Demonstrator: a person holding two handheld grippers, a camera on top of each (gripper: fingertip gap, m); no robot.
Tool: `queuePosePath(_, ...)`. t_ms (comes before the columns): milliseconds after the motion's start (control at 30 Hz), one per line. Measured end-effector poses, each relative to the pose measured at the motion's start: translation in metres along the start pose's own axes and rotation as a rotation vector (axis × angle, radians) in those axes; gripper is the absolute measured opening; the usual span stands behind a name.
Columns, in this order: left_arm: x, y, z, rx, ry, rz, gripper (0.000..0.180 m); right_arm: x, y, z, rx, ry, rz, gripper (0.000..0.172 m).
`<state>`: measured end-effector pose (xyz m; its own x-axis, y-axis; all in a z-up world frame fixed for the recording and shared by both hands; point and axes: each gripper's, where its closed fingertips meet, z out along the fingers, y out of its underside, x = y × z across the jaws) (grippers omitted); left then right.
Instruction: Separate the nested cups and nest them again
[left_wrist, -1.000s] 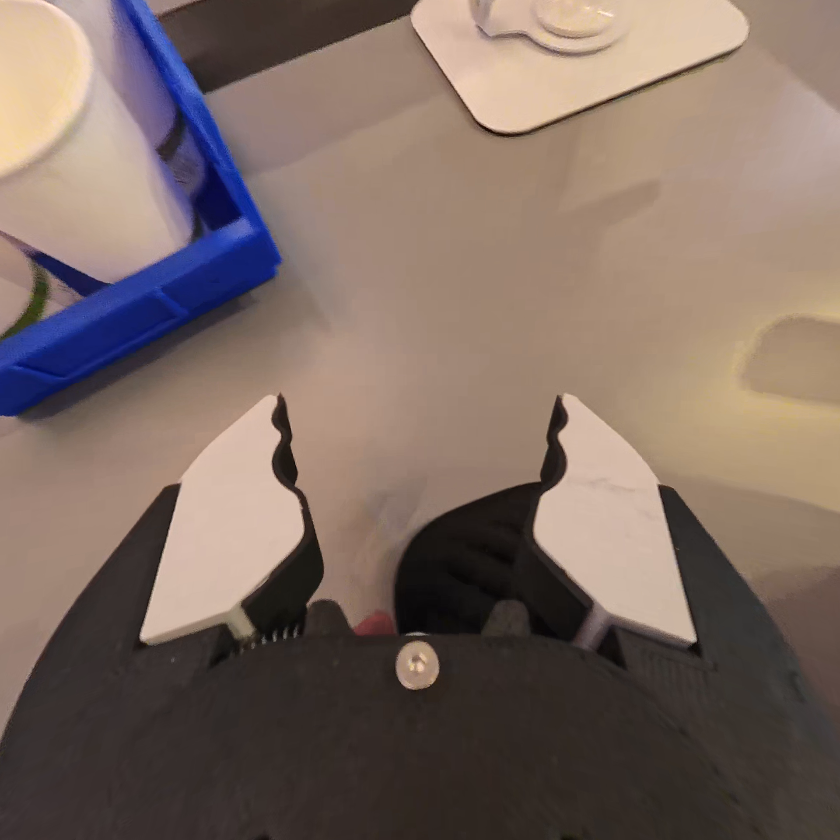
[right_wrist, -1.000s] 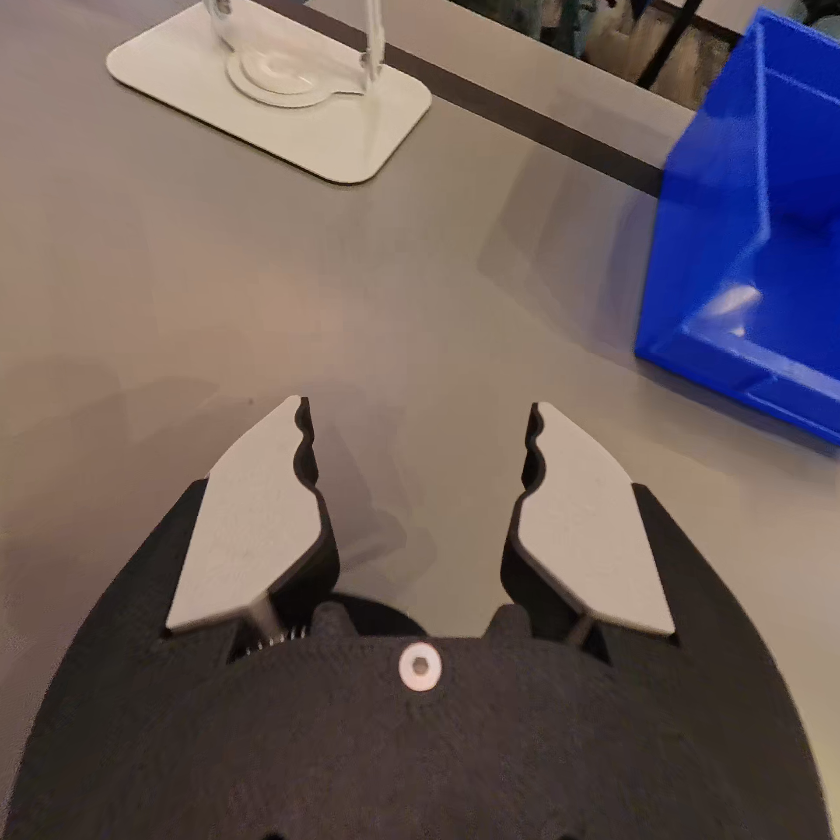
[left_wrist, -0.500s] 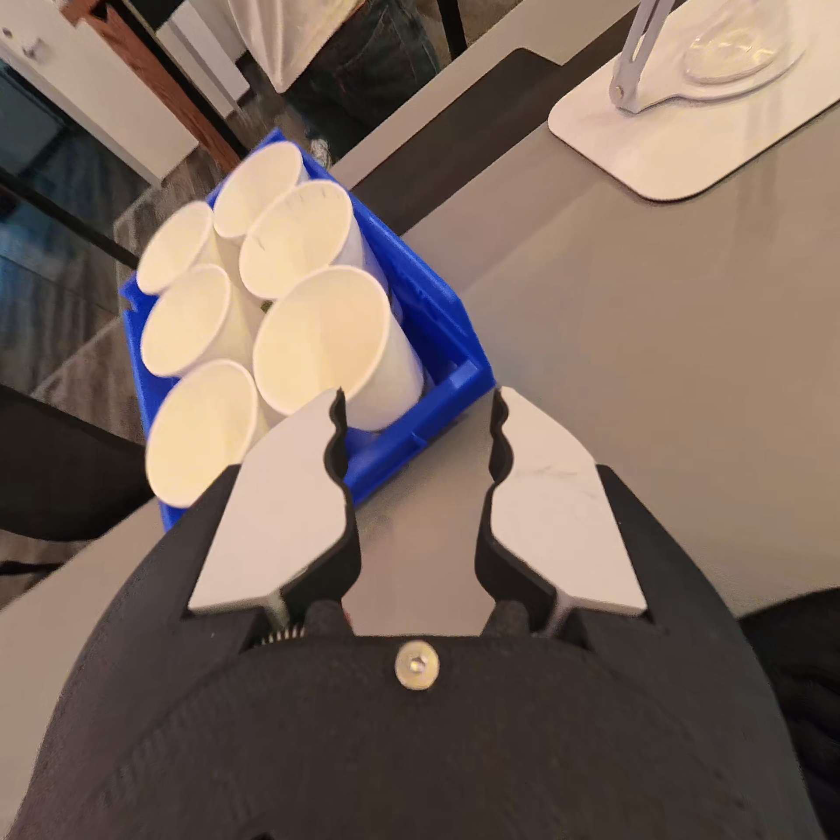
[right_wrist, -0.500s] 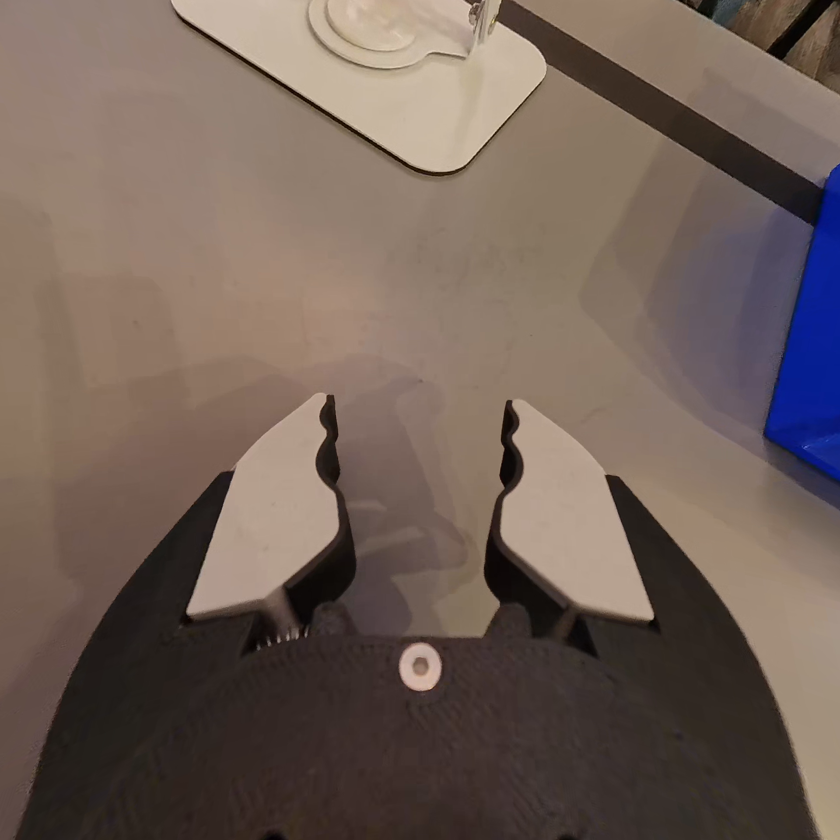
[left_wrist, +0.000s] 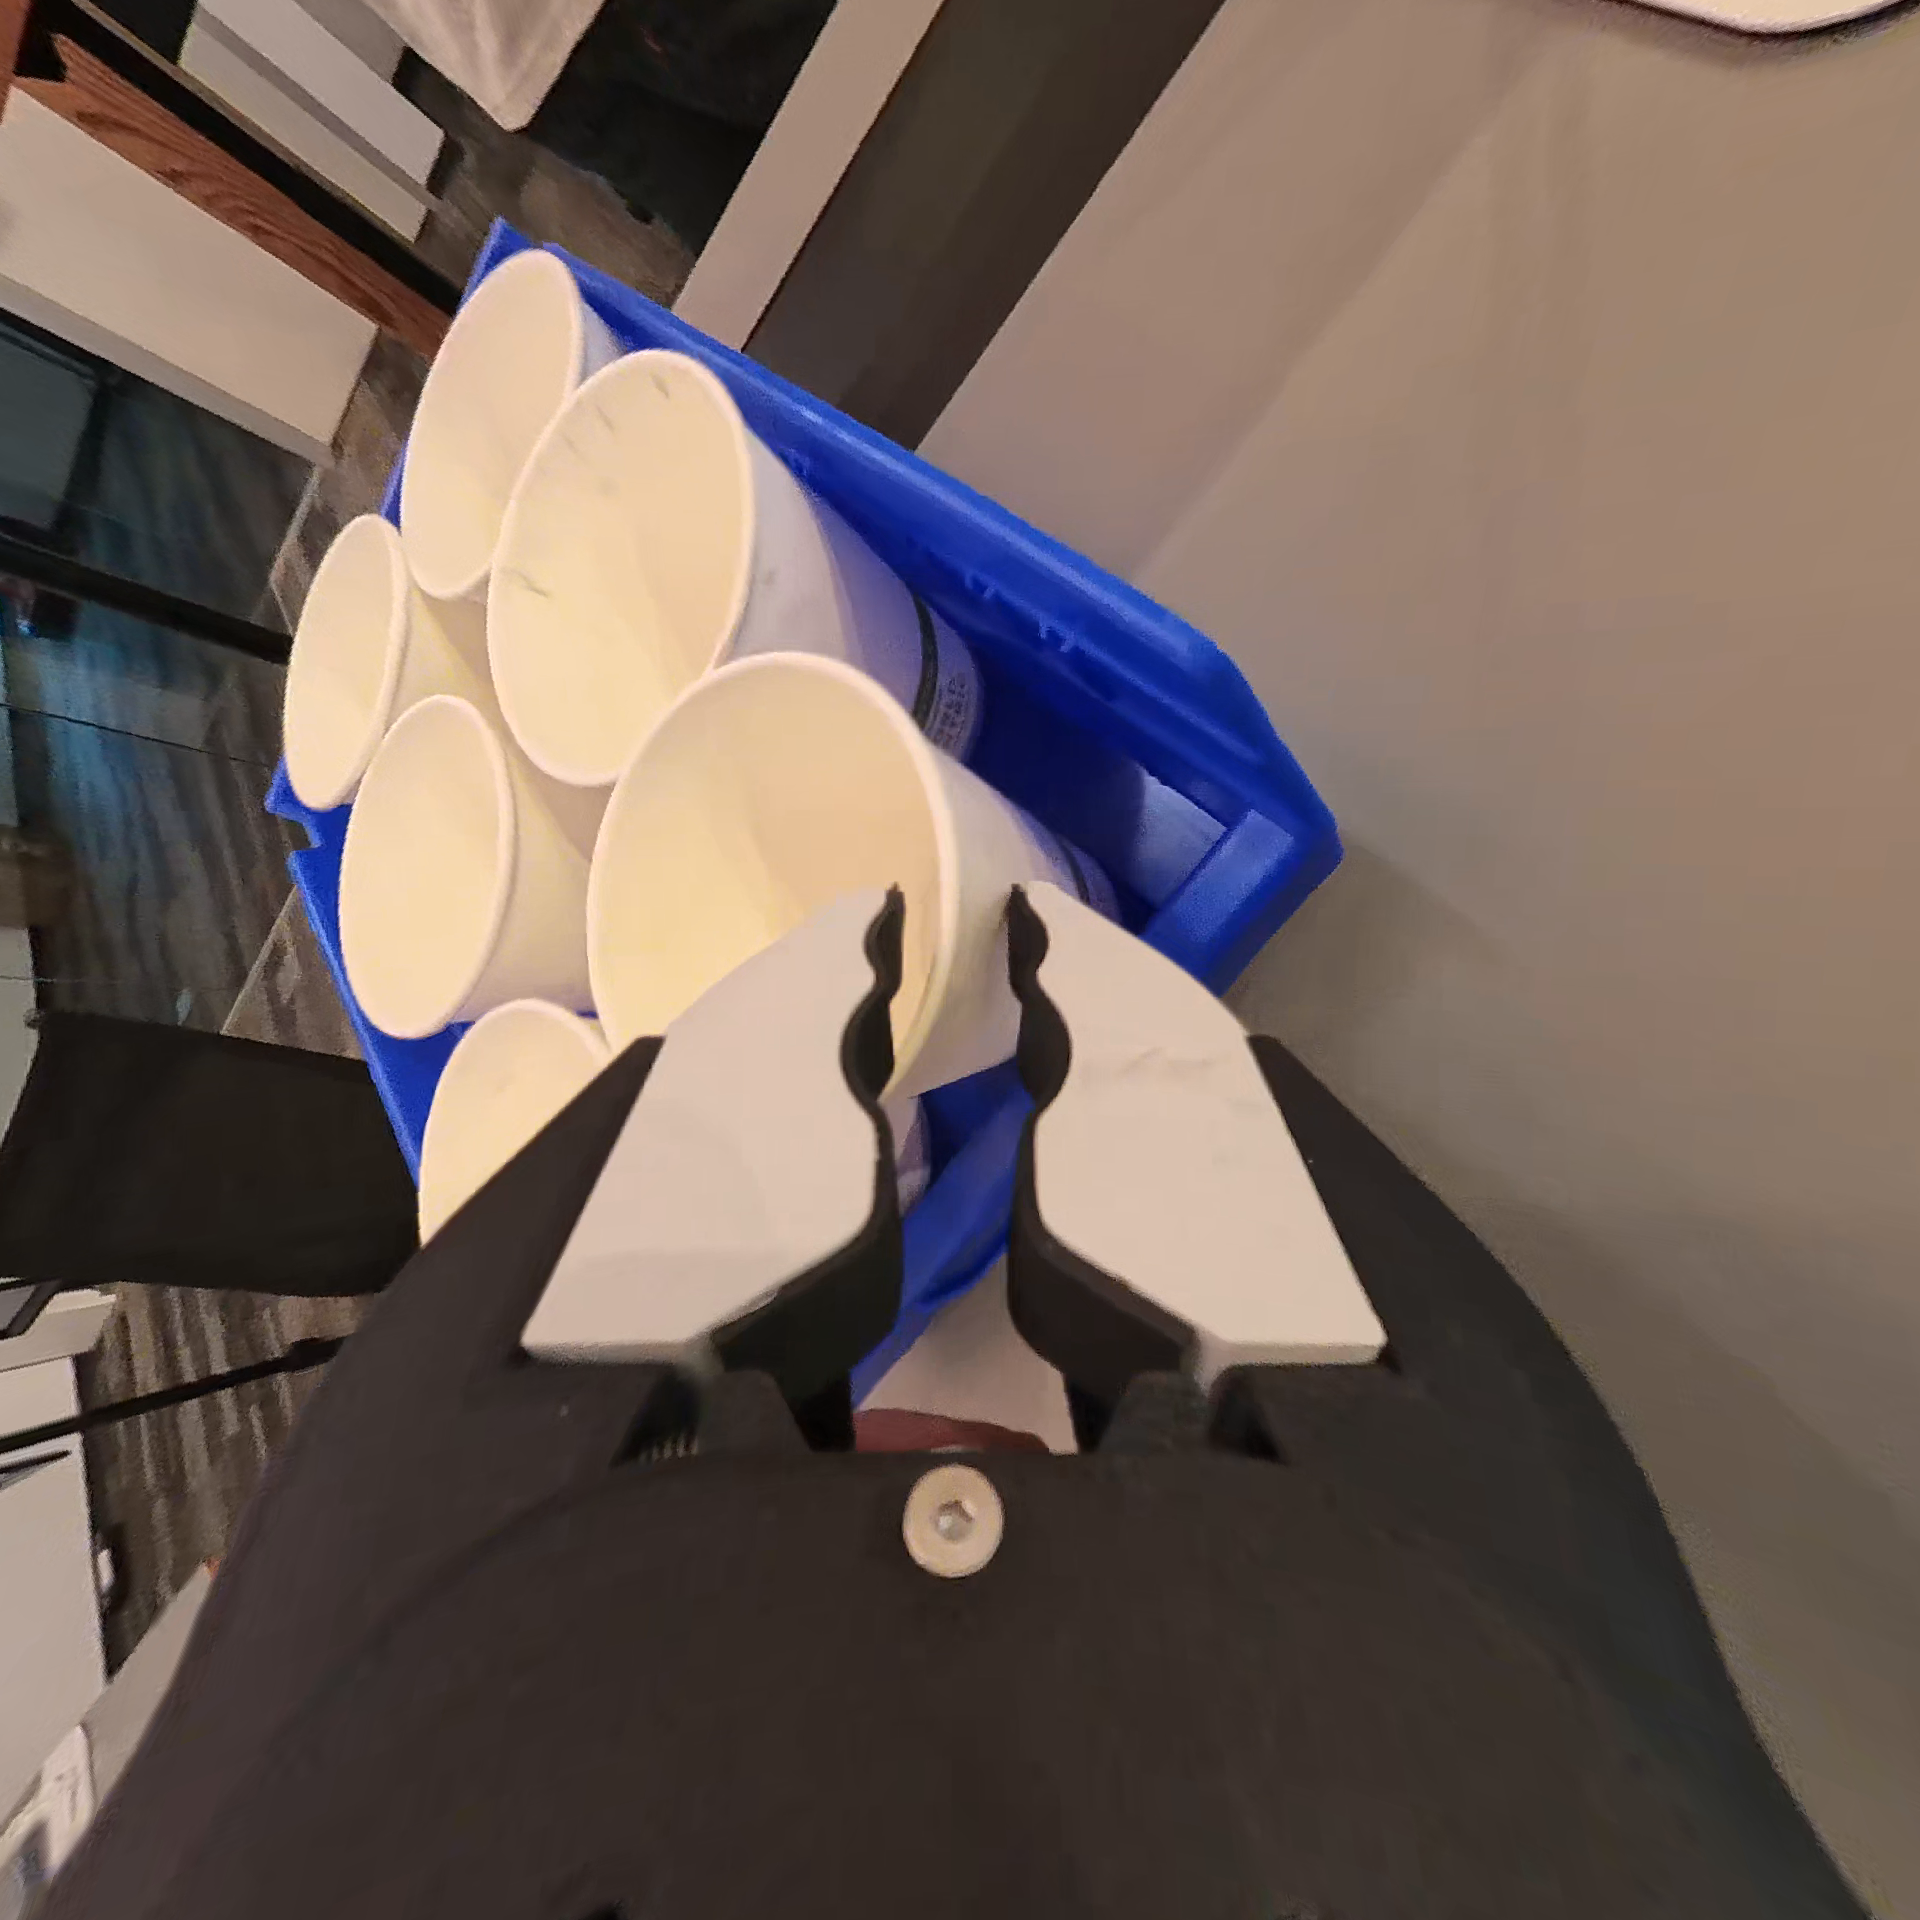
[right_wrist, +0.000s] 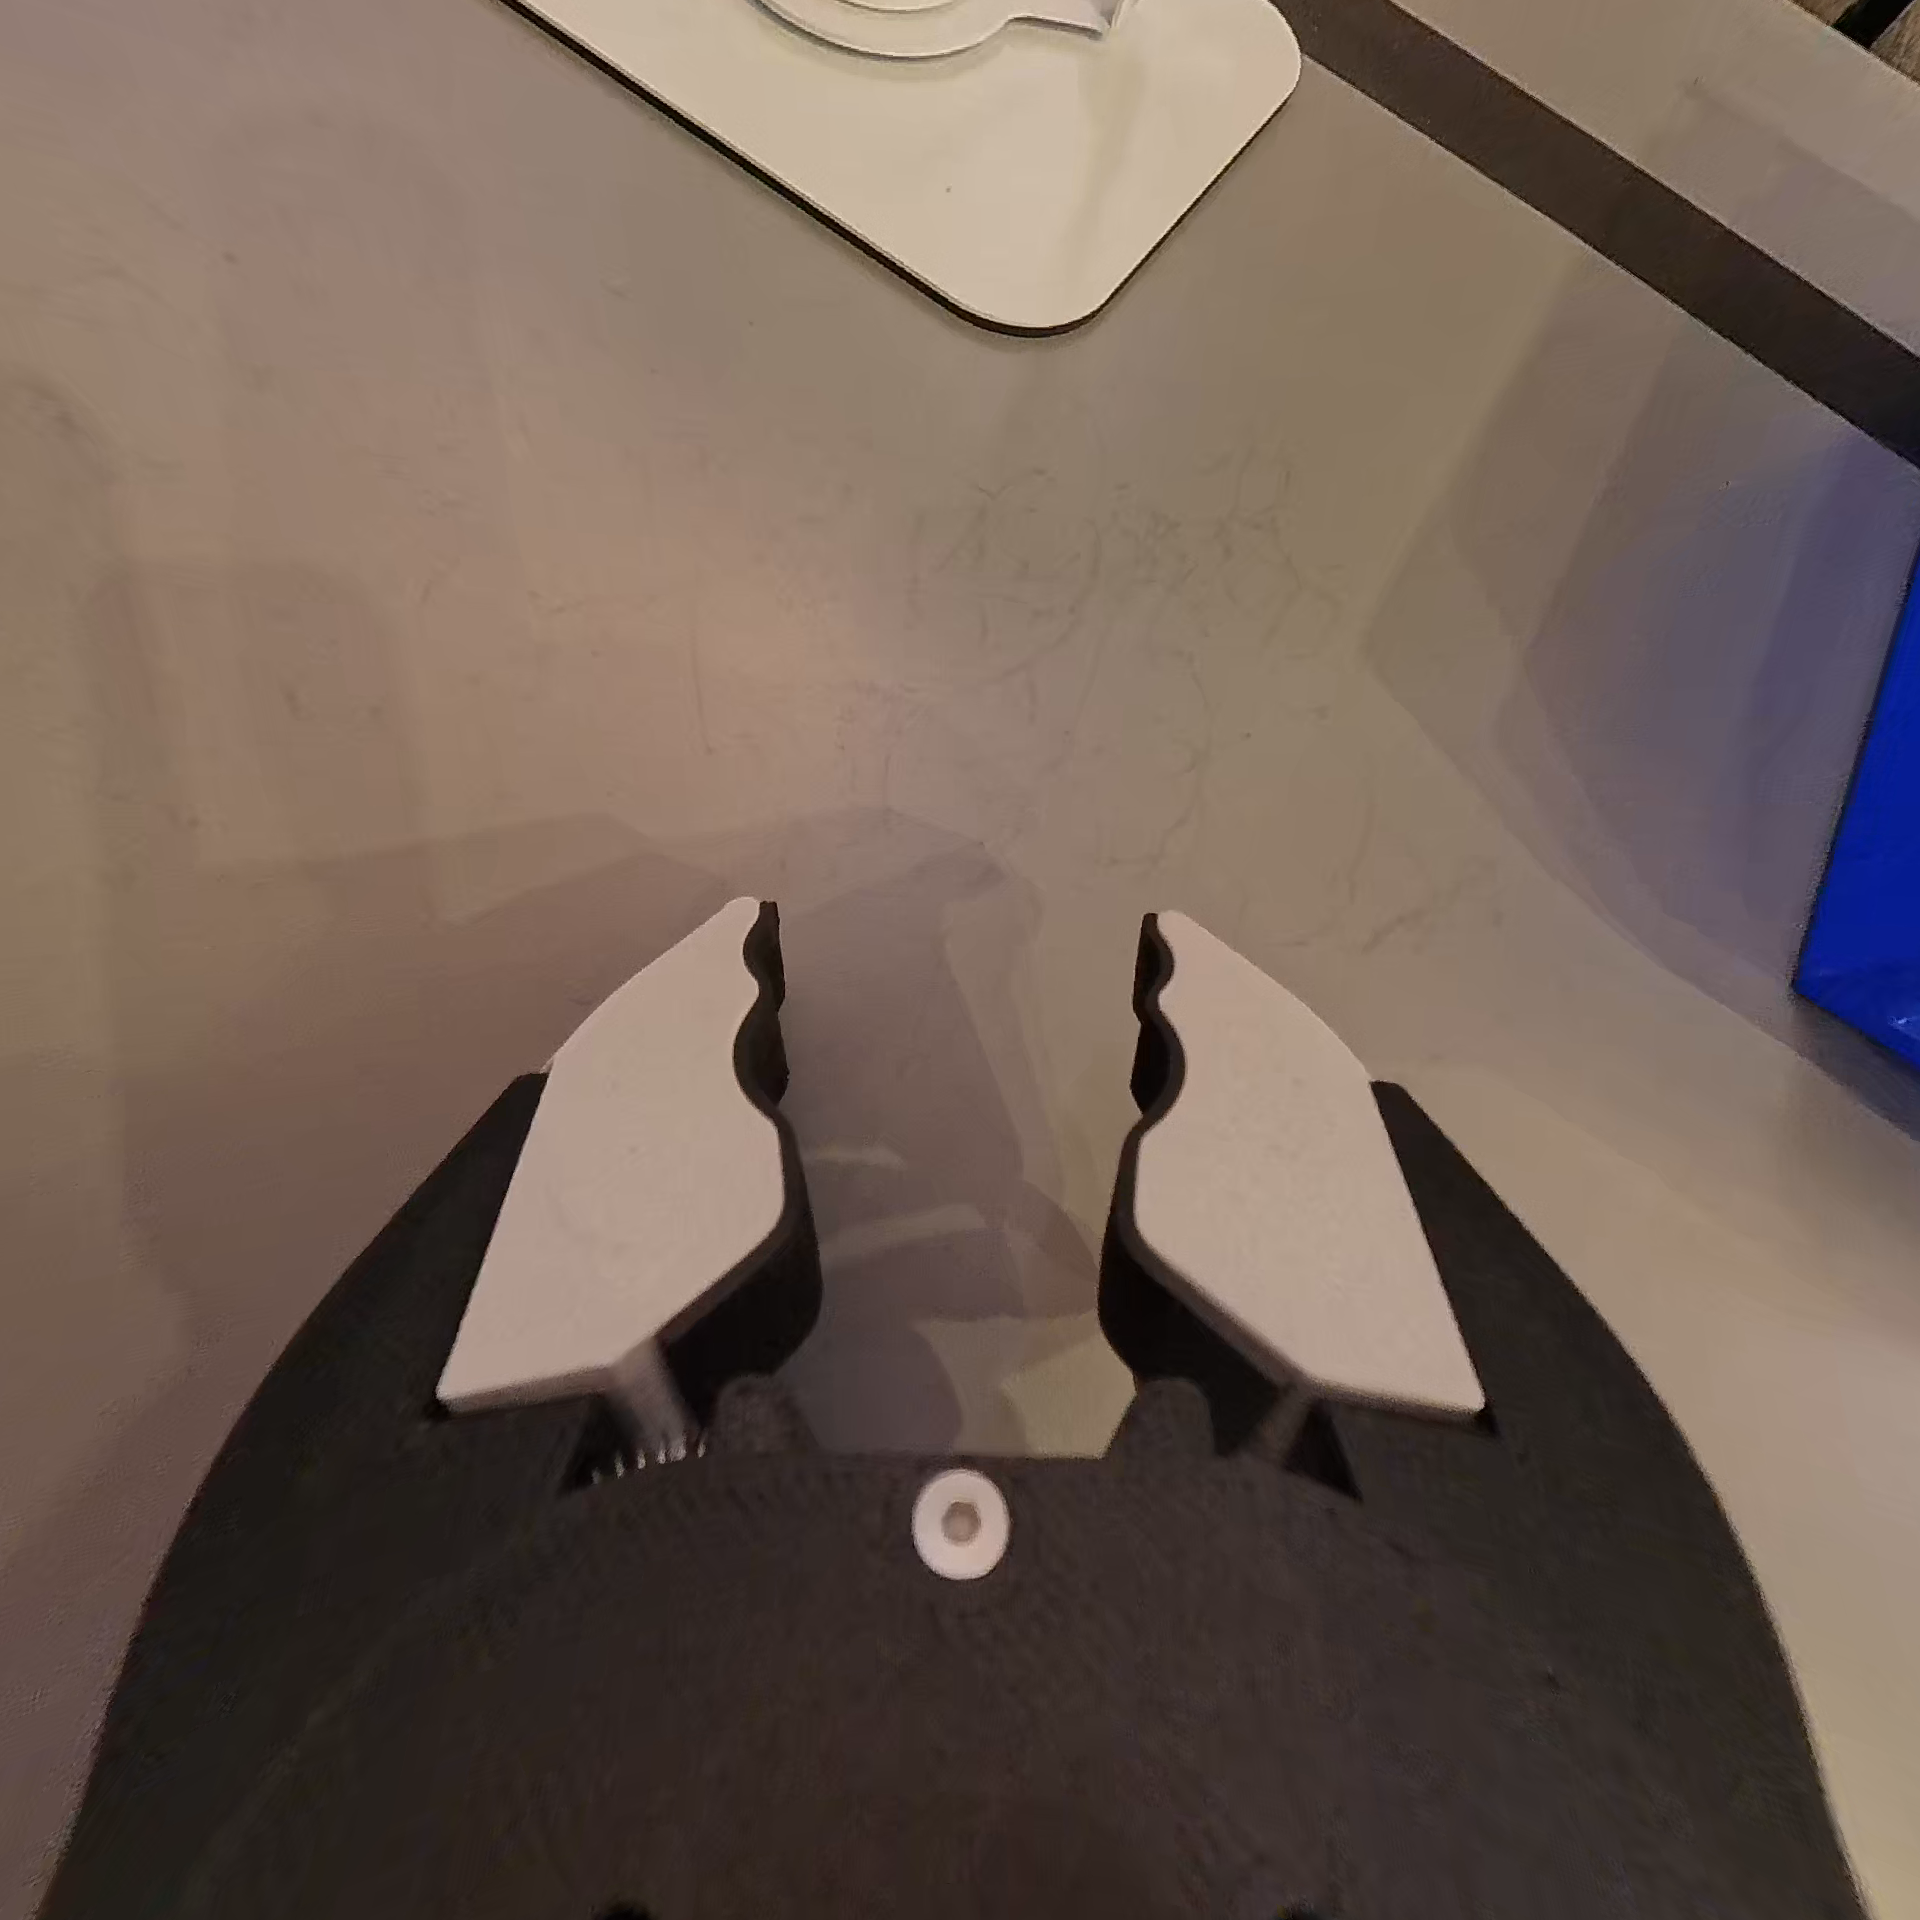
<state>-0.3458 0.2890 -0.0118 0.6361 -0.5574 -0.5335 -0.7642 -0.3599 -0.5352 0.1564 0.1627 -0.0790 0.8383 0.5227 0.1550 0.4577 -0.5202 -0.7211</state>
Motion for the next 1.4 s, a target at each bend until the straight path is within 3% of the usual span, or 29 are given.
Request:
queuePosePath(167,0.002,-0.003,-0.001,0.004,0.008,0.037,0.003,-0.001,0.001,0.001,-0.009,-0.007,-0.003,0.064)
queuePosePath(467,0.003,-0.006,-0.019,0.013,-0.009,0.087,0.003,-0.003,0.001,0.0,-0.008,-0.016,-0.014,0.064)
queuePosePath(700,0.008,-0.015,-0.053,0.03,-0.006,0.119,0.003,-0.002,-0.01,-0.009,0.042,-0.007,-0.027,0.066)
queuePosePath(833,0.012,-0.027,-0.08,0.056,-0.022,0.143,0.003,-0.002,-0.042,-0.023,0.123,0.013,-0.064,0.064)
queuePosePath(1000,0.034,-0.061,-0.112,0.099,-0.026,0.225,0.002,-0.03,-0.116,-0.039,0.284,-0.09,-0.05,0.058)
queuePosePath(1233,0.112,-0.126,-0.126,0.2,0.112,0.348,0.003,-0.095,-0.217,-0.045,0.432,-0.324,-0.019,0.049)
queuePosePath(1400,0.171,-0.158,-0.12,0.278,0.226,0.434,0.002,-0.118,-0.241,-0.035,0.438,-0.413,-0.075,0.052)
